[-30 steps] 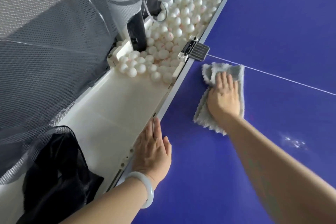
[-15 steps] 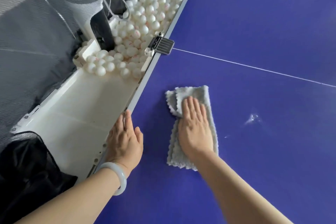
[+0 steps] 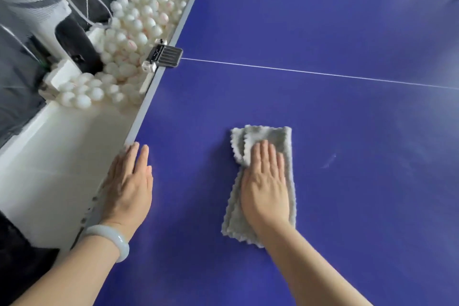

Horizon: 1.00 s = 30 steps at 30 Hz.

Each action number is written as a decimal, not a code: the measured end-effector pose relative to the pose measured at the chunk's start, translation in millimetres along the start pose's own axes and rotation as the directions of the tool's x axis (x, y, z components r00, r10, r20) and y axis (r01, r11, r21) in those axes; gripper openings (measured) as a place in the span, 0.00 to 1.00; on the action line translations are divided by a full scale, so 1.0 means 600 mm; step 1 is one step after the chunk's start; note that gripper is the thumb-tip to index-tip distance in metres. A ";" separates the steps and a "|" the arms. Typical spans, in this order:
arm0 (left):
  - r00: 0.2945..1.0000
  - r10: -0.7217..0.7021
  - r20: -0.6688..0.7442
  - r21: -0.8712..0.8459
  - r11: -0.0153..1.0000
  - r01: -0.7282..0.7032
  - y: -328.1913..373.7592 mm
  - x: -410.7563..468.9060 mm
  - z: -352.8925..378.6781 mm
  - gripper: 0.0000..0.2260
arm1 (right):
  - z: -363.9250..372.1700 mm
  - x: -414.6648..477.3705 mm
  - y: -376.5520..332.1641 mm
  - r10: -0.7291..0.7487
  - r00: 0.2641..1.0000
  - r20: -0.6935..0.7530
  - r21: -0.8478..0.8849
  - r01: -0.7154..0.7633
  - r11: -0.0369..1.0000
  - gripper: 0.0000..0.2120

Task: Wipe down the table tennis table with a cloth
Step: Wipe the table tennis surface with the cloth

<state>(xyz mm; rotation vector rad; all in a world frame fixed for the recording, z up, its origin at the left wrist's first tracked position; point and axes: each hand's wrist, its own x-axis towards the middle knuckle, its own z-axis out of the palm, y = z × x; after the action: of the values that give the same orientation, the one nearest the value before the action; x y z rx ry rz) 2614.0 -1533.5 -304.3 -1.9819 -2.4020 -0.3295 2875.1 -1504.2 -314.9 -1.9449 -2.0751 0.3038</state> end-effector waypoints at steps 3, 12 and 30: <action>0.993 0.105 -0.051 0.013 0.994 -0.105 0.023 0.010 -0.004 0.18 | -0.008 -0.018 0.000 -0.376 0.912 0.164 0.039 0.375 0.926 0.27; 0.935 0.344 0.092 -0.091 0.937 -0.336 0.318 0.033 0.038 0.24 | -0.147 0.080 0.316 0.523 0.849 -0.073 -0.095 -0.528 0.844 0.27; 0.953 0.279 0.117 -0.067 0.960 -0.273 0.352 0.017 0.066 0.24 | -0.109 0.070 0.276 0.390 0.910 -0.140 -0.037 -0.398 0.916 0.27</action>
<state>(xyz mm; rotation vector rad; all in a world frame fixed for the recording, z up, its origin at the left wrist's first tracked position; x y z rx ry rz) 2822.5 -1479.7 -309.0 -2.3893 -2.1564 -0.2673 3050.8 -1453.2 -307.1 -2.3507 -1.6173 0.1850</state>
